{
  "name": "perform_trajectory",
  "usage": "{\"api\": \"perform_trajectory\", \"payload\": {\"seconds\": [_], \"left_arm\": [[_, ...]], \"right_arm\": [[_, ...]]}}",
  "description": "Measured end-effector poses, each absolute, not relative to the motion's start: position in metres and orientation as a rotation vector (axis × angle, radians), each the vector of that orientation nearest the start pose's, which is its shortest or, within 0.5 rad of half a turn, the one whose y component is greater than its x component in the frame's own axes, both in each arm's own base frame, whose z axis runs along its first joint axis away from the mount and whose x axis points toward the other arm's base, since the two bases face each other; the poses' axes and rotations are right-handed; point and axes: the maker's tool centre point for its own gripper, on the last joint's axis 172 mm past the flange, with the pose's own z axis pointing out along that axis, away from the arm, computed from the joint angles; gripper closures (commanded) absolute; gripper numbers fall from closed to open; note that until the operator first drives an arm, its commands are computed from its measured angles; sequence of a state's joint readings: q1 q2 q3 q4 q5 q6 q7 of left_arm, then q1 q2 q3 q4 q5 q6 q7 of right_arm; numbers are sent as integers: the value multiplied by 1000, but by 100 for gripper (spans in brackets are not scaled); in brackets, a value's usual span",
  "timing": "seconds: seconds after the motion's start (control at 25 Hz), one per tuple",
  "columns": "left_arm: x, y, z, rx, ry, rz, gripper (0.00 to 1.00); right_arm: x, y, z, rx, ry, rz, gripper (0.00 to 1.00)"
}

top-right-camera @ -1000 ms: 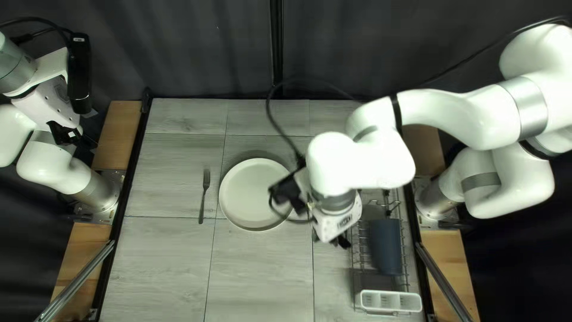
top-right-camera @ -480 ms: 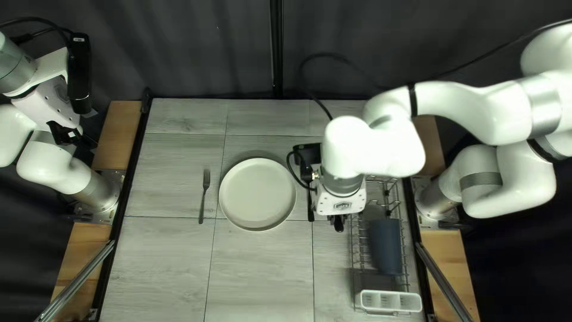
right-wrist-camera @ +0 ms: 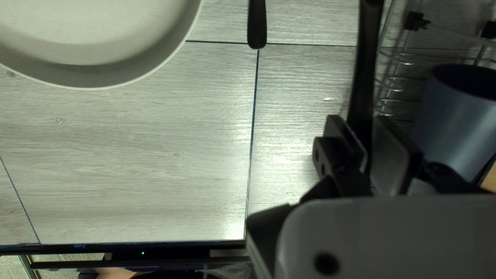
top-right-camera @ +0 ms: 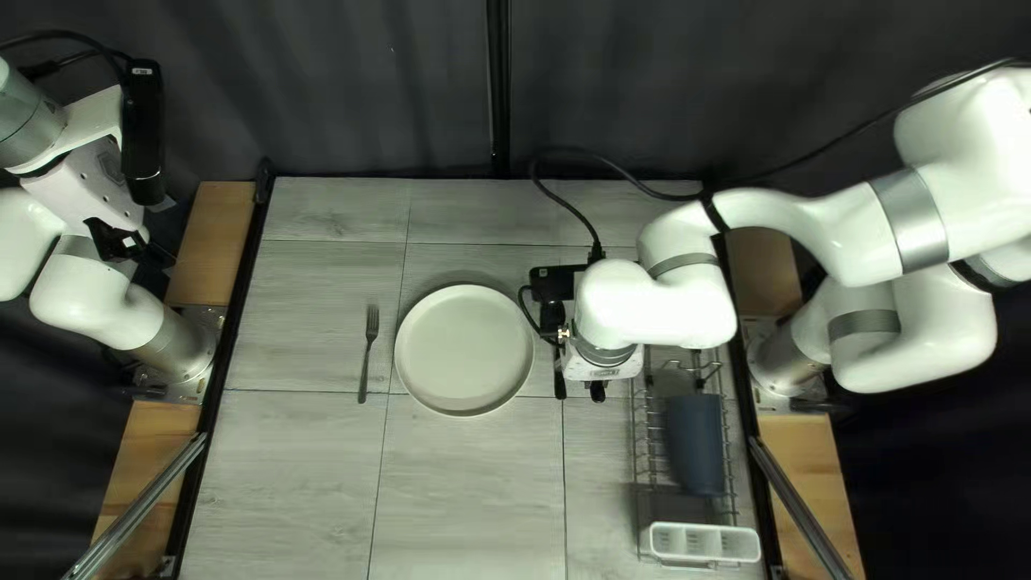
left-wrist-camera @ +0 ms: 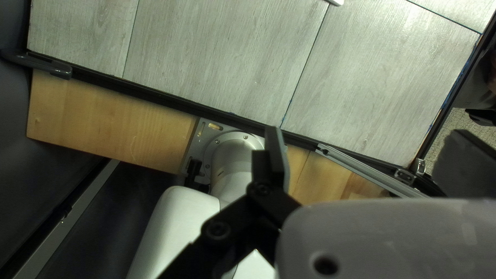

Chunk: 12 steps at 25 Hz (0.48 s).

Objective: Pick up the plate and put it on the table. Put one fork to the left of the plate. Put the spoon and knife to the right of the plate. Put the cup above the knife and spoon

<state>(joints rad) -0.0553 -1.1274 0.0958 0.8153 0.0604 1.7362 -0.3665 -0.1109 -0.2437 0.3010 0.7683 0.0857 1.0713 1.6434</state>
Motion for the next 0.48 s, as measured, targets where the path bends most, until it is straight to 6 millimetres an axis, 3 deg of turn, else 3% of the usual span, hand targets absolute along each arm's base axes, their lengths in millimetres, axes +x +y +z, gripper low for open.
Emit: {"api": "perform_trajectory", "payload": {"seconds": [0.48], "left_arm": [[179,25,387,-3136,-599,-312,0]], "right_arm": [[358,54,98,-2383,2160,-46,100]]}}
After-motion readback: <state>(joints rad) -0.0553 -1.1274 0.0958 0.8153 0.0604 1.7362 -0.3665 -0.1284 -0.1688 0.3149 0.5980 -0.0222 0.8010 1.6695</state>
